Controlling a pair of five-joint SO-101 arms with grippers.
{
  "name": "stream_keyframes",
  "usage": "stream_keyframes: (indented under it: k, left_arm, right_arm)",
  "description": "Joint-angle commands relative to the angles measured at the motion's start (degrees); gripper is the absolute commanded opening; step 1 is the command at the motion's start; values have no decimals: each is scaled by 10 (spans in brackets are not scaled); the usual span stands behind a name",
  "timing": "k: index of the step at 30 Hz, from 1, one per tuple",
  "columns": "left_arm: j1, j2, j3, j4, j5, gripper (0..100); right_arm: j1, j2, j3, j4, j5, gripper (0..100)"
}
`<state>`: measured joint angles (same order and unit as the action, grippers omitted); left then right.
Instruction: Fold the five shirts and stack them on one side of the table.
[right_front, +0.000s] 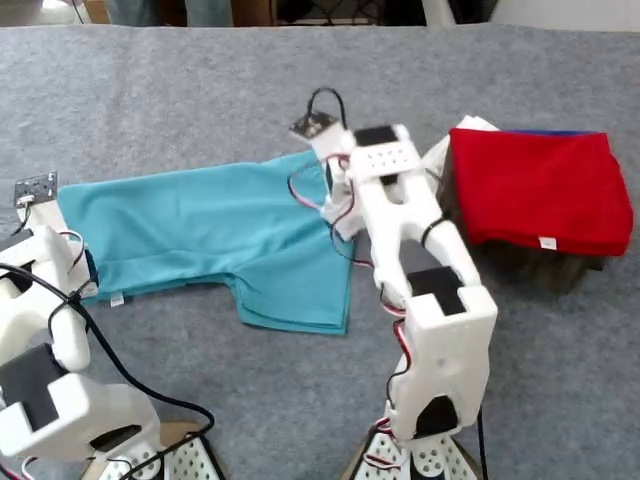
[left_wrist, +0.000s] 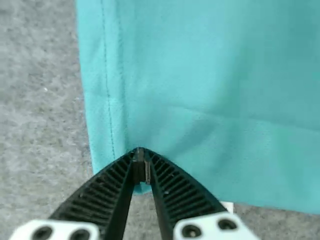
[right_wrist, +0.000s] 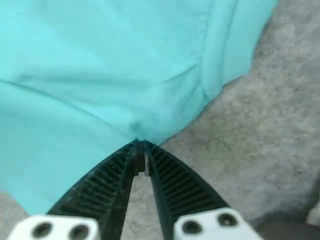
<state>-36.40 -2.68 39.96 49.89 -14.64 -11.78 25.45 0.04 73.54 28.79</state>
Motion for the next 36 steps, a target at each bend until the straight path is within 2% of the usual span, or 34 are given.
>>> stream_keyframes:
  k: [1, 7, 13, 18, 23, 29, 36]
  left_arm:
    - [0, 2, -4, -4, -3, 29]
    - [3, 2, -4, -5, -4, 29]
    - [0, 2, -4, -5, -4, 29]
    - [-3, -4, 0, -4, -4, 29]
    - [0, -97, 46, -3, -4, 28]
    - [-29, -241, 157, -74, 1, 29]
    - [-99, -292, 246, -94, 0, 30]
  right_arm:
    - [30, -22, 73, -89, 3, 15]
    - [62, -25, 87, -100, 5, 15]
    - [39, -98, 87, -48, 5, 15]
    - [-18, -218, 91, 7, 19, 15]
    - [-122, -293, 139, 25, 62, 15]
    - [-209, -256, 189, -62, 56, 15]
    - [-267, -163, 187, -113, 37, 15]
